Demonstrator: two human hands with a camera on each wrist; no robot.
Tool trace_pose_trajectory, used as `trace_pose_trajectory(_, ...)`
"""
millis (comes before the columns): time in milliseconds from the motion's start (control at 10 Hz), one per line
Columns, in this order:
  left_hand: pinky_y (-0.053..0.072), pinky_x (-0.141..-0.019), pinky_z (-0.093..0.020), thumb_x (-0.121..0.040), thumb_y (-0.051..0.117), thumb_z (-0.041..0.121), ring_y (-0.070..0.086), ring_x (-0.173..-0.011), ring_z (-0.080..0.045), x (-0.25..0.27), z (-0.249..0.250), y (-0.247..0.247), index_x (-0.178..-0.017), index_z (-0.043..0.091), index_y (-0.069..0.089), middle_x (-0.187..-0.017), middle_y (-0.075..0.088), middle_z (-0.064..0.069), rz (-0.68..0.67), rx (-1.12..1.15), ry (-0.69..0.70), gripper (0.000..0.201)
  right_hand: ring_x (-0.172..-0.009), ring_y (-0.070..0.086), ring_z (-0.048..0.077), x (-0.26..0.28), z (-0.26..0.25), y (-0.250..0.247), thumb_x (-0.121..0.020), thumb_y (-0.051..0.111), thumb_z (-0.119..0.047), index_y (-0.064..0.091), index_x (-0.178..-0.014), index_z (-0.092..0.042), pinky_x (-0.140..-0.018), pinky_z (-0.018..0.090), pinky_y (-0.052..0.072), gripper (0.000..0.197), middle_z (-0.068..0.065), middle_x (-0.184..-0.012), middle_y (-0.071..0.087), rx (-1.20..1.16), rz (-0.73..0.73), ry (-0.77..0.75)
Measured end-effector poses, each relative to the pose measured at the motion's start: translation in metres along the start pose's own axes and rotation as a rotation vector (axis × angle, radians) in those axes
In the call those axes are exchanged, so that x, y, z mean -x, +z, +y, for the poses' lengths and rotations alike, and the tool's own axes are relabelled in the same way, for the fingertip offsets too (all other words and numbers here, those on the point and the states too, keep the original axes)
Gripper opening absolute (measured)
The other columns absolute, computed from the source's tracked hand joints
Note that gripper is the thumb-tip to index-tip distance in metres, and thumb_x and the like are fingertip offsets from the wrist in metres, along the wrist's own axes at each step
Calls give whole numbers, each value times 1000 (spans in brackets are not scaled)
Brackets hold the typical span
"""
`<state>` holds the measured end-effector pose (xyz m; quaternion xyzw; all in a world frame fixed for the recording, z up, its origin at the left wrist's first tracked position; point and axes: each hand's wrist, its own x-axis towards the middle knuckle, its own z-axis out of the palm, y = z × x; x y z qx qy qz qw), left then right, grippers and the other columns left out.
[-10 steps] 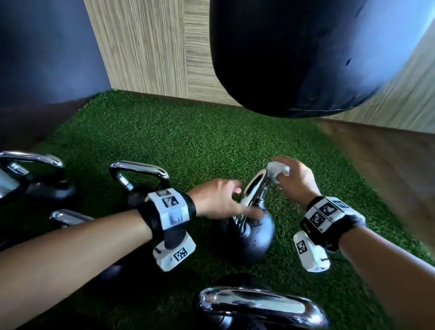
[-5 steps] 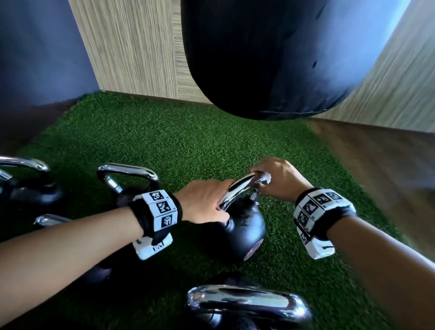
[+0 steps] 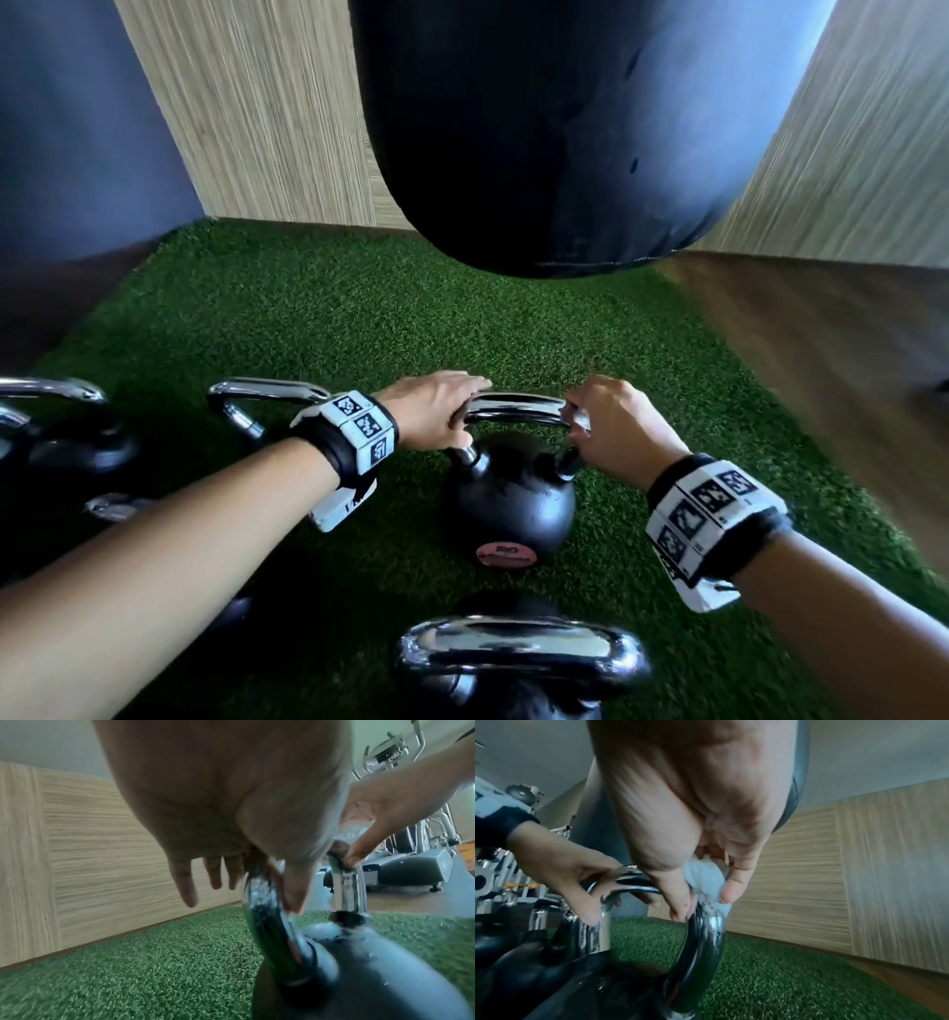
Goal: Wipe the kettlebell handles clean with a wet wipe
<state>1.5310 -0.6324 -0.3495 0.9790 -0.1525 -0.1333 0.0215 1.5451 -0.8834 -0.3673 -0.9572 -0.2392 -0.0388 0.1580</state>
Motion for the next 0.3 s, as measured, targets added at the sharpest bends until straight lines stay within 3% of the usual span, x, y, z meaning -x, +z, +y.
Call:
trace_pose_trajectory(100,24,-126,-48,-99,55,49,10,-158,-26,18,-7,3,-161,21,-18,-171,-13,0,-70,-24,-81,99,-102,65,16,0,-7,-18,-95,66,-11,70,-114,-6,-78,11,44,19,6,-119,66,12,-90,30)
trace_pose_trajectory(200,34,-120,-43,-97,60,54,28,-154,-25,65,-12,1,-165,27,4,-172,-7,5,-38,122,-167,92,-97,70,19,13,-13,-56,-93,66,-10,74,-109,-10,-77,18,50,18,9,-112,74,-130,-128,148)
trace_pose_trajectory(300,29,-122,-32,-91,67,53,39,-149,-15,156,-14,2,-149,38,48,-166,25,12,-63,306,-163,63,-103,71,22,48,-28,-108,-84,67,-4,77,-108,-14,-86,22,50,28,9,-110,76,-274,-80,260)
